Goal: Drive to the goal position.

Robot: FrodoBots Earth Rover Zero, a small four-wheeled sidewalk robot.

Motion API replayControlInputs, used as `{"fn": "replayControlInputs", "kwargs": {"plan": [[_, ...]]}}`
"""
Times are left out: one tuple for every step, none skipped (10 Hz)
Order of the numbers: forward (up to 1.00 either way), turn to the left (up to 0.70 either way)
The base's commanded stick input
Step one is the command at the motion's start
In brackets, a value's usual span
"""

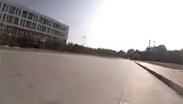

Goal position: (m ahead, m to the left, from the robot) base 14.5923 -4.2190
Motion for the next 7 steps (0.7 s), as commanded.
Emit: {"fn": "replayControlInputs", "kwargs": {"plan": [[0.7,0.02],[0.7,0.02],[0.7,0.01],[0.7,0.0],[0.7,0.02],[0.7,0.02],[0.7,0.02]]}}
